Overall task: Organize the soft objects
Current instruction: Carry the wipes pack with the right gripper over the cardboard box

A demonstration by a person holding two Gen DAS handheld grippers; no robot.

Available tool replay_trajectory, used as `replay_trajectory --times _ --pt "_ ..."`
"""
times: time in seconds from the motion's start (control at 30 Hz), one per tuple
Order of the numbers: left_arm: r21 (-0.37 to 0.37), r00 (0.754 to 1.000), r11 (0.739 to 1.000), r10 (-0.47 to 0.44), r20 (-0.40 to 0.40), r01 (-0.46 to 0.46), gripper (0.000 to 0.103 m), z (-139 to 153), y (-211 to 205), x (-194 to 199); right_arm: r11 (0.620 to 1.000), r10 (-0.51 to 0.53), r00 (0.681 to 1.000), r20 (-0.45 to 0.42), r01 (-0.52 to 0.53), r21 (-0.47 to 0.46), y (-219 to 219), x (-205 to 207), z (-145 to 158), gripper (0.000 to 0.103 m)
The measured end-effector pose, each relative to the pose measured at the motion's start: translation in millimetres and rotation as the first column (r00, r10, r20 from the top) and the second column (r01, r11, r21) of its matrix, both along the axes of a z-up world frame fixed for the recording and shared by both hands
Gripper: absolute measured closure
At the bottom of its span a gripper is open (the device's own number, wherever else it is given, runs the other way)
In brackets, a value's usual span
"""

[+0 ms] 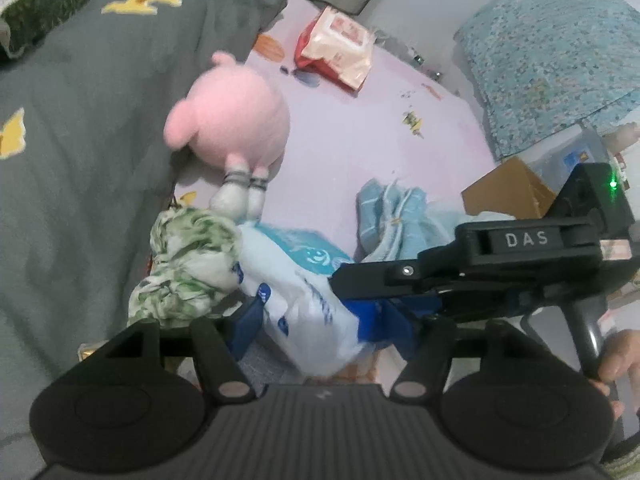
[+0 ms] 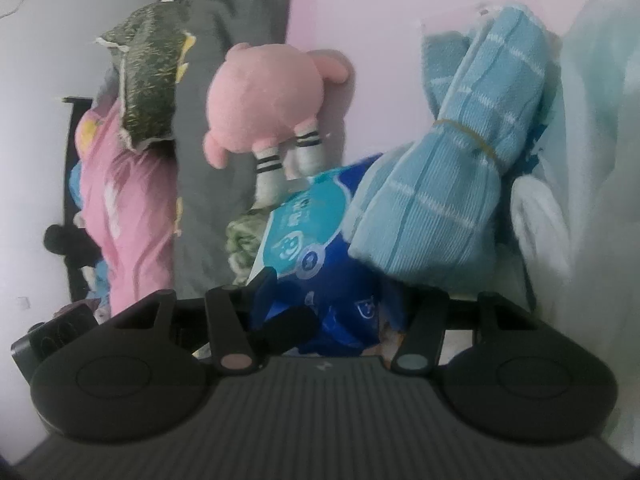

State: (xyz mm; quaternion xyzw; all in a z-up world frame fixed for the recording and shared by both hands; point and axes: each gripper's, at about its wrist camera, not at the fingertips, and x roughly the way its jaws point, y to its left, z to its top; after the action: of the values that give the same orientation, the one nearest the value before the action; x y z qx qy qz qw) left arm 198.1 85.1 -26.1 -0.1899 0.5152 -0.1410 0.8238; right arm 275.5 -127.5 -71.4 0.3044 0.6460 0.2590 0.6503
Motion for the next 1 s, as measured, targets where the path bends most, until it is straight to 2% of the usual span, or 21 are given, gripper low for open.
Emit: replay_trajectory --times 0.33,0.57,0.7,0.83,1.0 --pt "0.086 0.993 0.996 -0.018 0.113 0.008 0.037 50.2 -14.2 -31.7 0.995 -0.001 0.999 0.054 -0.004 0.103 -8.9 -16.1 31.5 0.047" --pt "0.145 0.968 0.989 -0.066 0.243 0.031 0.037 105.3 -46.8 -59.0 0.98 -0.03 0.989 0.145 0.001 0.2 -38.7 -32.7 74.8 0.047" --pt "0.177 0.942 0.981 -0.135 0.308 0.082 0.037 132.3 -89.3 -65.3 0.969 -0.077 0.976 0.205 0.026 0.244 -81.4 -43.9 102.4 0.047" --pt "0.184 0.903 0.967 -0.231 0.362 0.174 0.036 148.5 -148.6 -63.3 0.961 -0.172 0.946 0.273 0.101 0.256 -143.9 -60.9 128.4 0.046" --pt "0.18 0.842 0.925 -0.38 0.383 0.335 0.036 149.3 -236.4 -50.3 0.936 -0.325 0.891 0.318 0.254 0.245 -238.4 -87.6 144.9 0.045"
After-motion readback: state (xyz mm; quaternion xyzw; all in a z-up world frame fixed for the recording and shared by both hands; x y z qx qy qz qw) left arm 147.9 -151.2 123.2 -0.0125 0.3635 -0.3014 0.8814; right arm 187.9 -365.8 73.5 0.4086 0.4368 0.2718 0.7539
